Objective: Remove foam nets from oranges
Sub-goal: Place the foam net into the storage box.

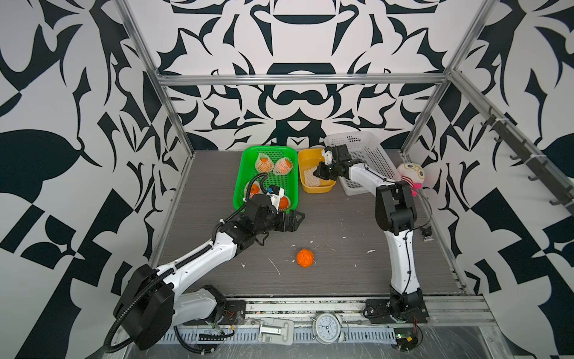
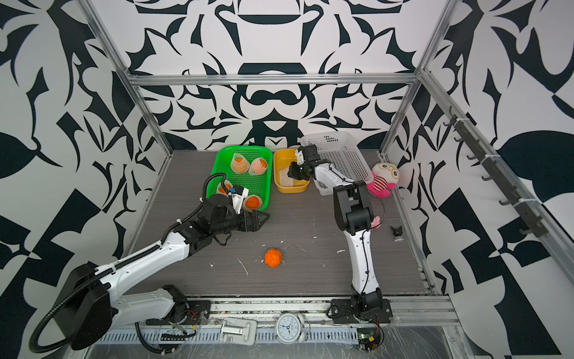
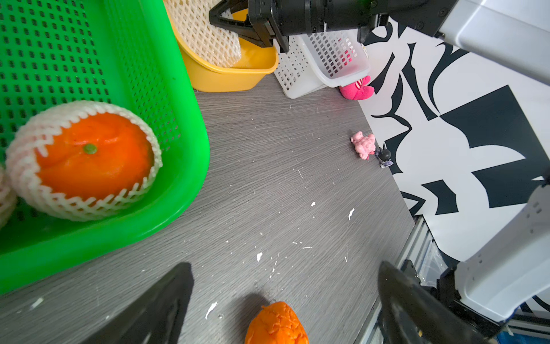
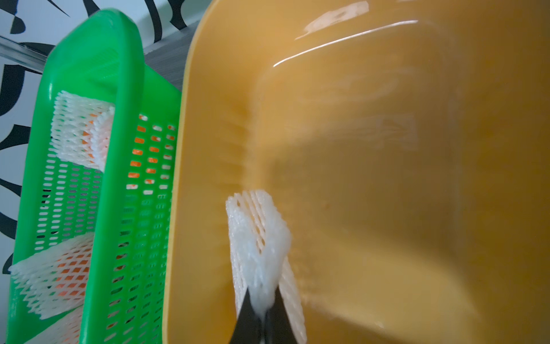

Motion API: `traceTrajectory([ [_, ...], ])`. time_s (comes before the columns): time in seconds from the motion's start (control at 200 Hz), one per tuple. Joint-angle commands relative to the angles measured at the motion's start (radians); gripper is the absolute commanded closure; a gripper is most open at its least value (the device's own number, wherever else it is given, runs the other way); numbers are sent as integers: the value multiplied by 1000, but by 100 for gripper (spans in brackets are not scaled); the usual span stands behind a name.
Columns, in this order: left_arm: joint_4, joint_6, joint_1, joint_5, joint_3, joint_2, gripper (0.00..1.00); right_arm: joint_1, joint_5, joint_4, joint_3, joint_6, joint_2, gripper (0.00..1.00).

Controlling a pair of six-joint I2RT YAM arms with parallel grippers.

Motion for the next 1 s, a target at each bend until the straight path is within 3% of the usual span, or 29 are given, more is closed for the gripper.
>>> traceTrajectory([
  [0.0,20,-5,6,16,15,4,0,5,37,-15,49,-13,-23,100],
  [0.305,17,-11,6,6,-4,-22,1,25,56,-73,98,-44,3,99],
  [0.995,40,1,7,-10,-47,-39,0,40,158,-224,203,-128,-12,53],
])
